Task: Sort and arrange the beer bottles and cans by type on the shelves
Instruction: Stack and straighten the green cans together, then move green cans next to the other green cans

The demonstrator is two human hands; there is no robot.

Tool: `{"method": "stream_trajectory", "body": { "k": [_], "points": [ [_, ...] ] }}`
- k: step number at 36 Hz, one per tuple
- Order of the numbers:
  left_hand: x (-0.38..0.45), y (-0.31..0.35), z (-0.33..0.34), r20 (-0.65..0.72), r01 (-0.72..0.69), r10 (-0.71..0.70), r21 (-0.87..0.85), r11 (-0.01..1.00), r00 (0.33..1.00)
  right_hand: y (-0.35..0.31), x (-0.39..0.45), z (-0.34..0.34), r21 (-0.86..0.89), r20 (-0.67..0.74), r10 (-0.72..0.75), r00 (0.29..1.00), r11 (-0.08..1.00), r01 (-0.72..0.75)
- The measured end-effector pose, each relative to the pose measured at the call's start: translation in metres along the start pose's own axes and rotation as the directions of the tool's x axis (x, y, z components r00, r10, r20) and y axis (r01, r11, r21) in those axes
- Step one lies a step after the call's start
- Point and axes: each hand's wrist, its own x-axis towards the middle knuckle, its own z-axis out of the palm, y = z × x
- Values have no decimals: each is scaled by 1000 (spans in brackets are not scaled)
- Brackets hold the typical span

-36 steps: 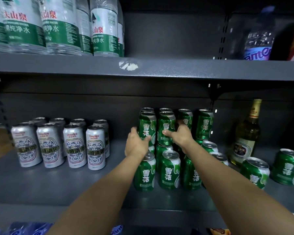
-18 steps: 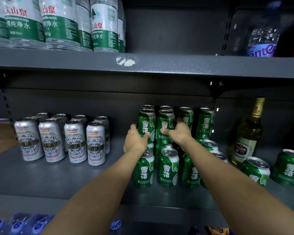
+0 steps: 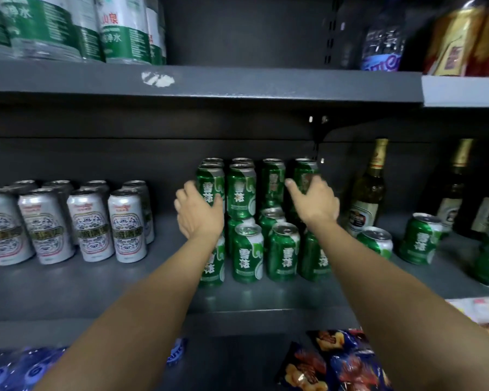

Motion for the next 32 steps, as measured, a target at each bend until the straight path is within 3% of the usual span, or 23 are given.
{"method": "stream_trajectory", "body": {
  "k": [2, 5, 9, 13, 20, 24, 28, 32],
  "points": [
    [-11, 10, 4, 8, -51, 51, -22, 998, 999, 32, -2, -16, -103, -89, 1, 996, 995, -10],
    [-27, 28, 12, 59, -101, 105, -62, 993, 993, 81, -11, -42, -247, -82, 26, 996, 968, -45],
    [-47, 48, 25, 149, -131, 142, -79, 988, 979, 124, -23, -62, -219, 107, 139, 984, 969, -113],
    [-61, 61, 34, 211, -130, 147, -91, 987, 966, 137, -34, -61, -211, 316, 212, 925, 966, -149],
    [-61, 60, 38, 252, -136, 156, -96, 986, 955, 142, -33, -56, -236, 174, 217, 961, 956, -174],
    [-58, 57, 42, 284, -185, 213, -124, 975, 935, 134, -20, -62, -89, 50, 174, 983, 982, -169],
    [-56, 65, 52, 377, -270, 336, -218, 938, 863, 109, 0, -77, 136, -99, 136, 986, 983, -122],
    [-59, 83, 57, 577, -125, 351, -394, 910, 738, 69, 19, -86, 328, -76, 118, 990, 941, -87]
  ]
}}
